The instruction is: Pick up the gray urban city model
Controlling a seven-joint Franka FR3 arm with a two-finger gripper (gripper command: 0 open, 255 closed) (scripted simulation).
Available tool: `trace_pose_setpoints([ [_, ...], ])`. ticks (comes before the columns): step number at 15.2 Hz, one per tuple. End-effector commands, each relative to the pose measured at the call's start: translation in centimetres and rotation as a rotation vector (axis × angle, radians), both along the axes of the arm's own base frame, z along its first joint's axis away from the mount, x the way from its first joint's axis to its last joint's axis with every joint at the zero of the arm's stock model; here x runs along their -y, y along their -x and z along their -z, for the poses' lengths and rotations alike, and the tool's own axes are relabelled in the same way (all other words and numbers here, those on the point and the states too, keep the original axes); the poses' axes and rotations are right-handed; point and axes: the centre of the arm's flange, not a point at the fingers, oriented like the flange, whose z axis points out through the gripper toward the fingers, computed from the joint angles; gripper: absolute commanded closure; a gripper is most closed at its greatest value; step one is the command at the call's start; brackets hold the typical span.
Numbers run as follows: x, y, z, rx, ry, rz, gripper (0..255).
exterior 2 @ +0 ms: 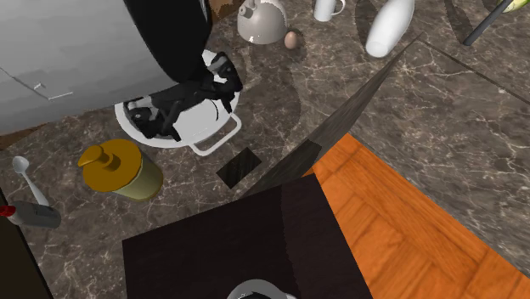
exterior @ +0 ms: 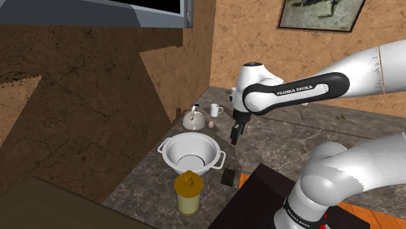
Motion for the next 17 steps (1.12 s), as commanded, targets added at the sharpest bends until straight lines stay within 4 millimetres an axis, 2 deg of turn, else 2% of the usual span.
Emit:
trace_pose_setpoints([
  [1, 0.4, -0.2, 2.9, 0.000, -0.005, -0.005, 0],
  [17, 3.8, -2.7, 23.6, -0.017, -0.044, -0.046, 0],
])
